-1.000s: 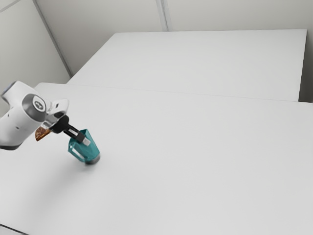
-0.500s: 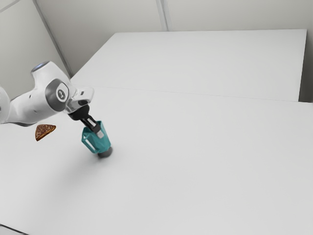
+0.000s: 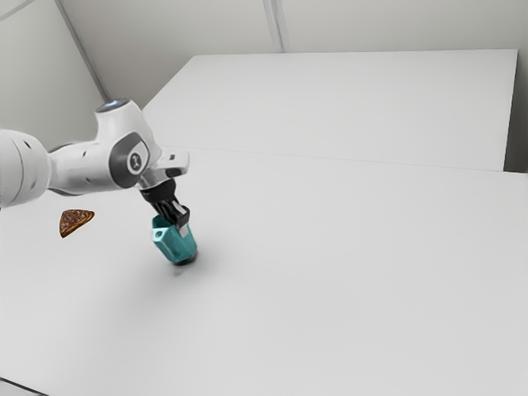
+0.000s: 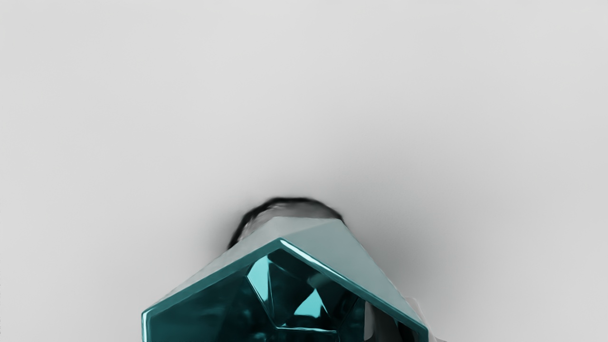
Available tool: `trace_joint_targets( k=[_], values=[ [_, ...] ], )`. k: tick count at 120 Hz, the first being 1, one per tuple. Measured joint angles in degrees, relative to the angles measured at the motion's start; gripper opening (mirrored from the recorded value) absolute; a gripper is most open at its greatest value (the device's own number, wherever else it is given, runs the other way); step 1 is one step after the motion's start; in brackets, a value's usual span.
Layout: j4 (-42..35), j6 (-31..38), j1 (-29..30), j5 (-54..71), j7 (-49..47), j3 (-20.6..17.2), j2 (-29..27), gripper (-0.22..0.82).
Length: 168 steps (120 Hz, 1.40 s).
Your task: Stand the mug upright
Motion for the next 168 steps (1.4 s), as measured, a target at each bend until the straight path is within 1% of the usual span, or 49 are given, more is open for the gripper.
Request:
trace_joint_targets(
  k=[26, 64, 69, 76, 88, 94, 101, 109, 126, 136, 154, 168],
  values=[
    [-0.2, 5.9, -1.6, -0.3, -5.0, -1.3, 0.9, -0.18],
    [-0.2, 8.5, -1.8, -0.5, -10.1, -1.5, 1.6, -0.17],
    [-0.2, 8.6, -1.8, -0.6, -10.6, -1.5, 1.6, -0.12],
    [-0.2, 8.6, -1.9, -0.7, -11.1, -1.5, 1.6, -0.03],
    [-0.2, 8.5, -1.9, -0.9, -12.0, -1.5, 1.3, 0.19],
    [-0.2, 8.5, -1.9, -1.0, -12.4, -1.5, 1.0, 0.27],
    [-0.2, 8.5, -1.9, -1.1, -12.8, -1.5, 0.4, 0.35],
    [-0.2, 8.4, -1.9, -1.2, -13.2, -1.6, -0.6, 0.42],
    [-0.1, 7.9, -1.8, -1.3, -14.0, -1.9, -2.8, 0.51],
    [3.4, 5.4, -0.4, -0.6, -14.4, -4.0, -2.6, 0.54],
    [13.1, -2.7, -2.0, 0.1, -14.3, -4.6, -1.9, 0.57],
    [21.4, -11.2, -2.3, 0.5, -14.2, -4.3, -2.0, 0.59]
  ],
)
